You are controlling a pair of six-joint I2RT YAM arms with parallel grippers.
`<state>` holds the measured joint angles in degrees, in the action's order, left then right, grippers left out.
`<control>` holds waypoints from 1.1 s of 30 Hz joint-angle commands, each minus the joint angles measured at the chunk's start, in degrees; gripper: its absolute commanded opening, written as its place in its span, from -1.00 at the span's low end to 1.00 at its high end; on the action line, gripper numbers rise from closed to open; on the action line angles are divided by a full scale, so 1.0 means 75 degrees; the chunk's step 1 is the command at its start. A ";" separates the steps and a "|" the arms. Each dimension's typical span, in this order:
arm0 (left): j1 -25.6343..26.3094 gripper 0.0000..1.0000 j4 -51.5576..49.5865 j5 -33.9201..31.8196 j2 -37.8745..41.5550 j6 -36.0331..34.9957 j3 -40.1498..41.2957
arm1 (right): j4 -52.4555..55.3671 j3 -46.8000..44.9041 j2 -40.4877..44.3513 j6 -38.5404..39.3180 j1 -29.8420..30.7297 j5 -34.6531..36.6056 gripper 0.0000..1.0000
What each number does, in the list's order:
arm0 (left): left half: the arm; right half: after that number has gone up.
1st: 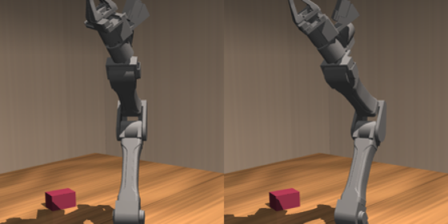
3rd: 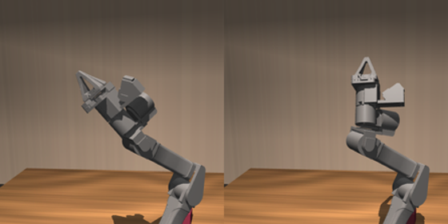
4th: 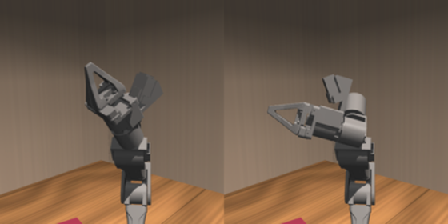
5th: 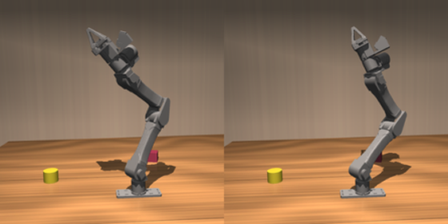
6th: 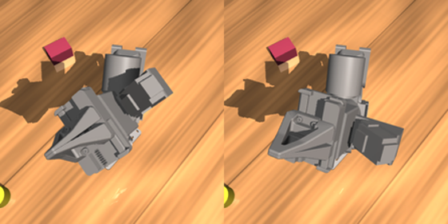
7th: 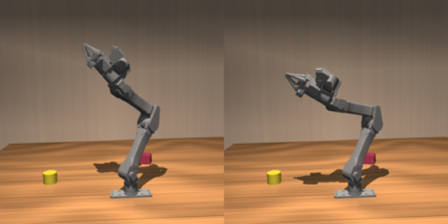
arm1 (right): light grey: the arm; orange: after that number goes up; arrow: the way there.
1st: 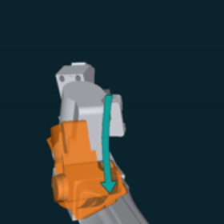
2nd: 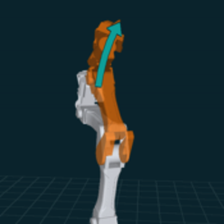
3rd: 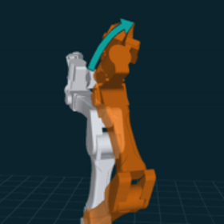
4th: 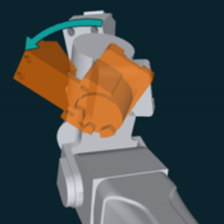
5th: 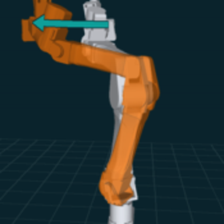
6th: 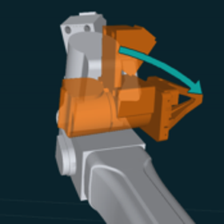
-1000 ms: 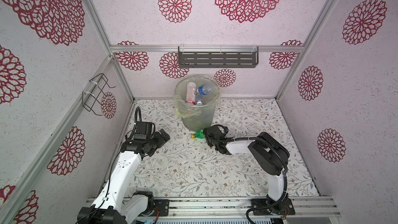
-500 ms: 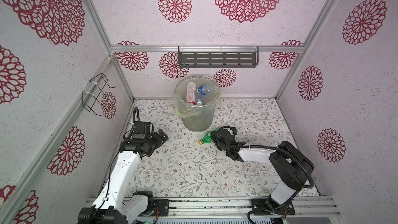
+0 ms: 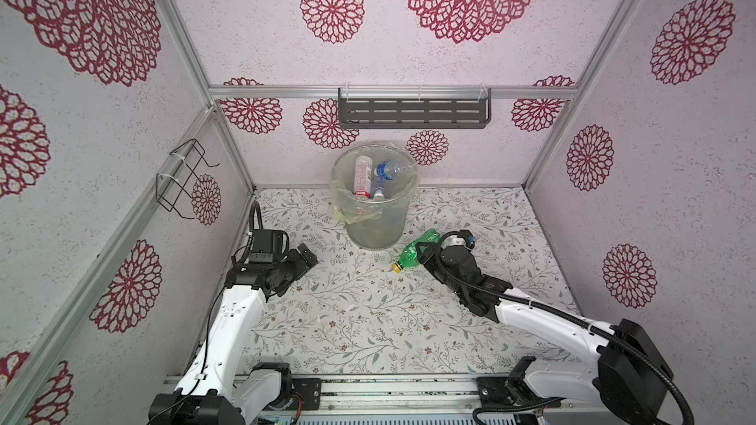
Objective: Throw the plastic bottles in the bin
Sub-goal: Pick up the plastic bottle from the center of the table.
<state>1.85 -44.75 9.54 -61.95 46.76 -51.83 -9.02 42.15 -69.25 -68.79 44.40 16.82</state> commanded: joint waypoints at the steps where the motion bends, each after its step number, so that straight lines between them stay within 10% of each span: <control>1: -0.0080 0.95 -0.0008 -0.0053 -0.0014 -0.0083 -0.0214 | 0.0334 0.0334 0.0528 0.0635 -0.0026 0.0287 0.07; 20: -0.0105 0.95 0.0029 -0.0053 0.0049 0.0068 -0.0252 | 0.0923 0.2258 0.1307 0.2283 -0.0236 0.0187 0.09; 33: -0.0106 0.95 0.0069 -0.0084 0.0199 0.0166 -0.0100 | 0.1321 0.1231 0.2513 0.2028 -0.0342 -0.0208 0.09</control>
<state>1.48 -44.84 9.54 -61.34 47.72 -52.47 1.15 51.77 -52.25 -53.60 42.06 16.40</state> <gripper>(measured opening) 0.974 0.549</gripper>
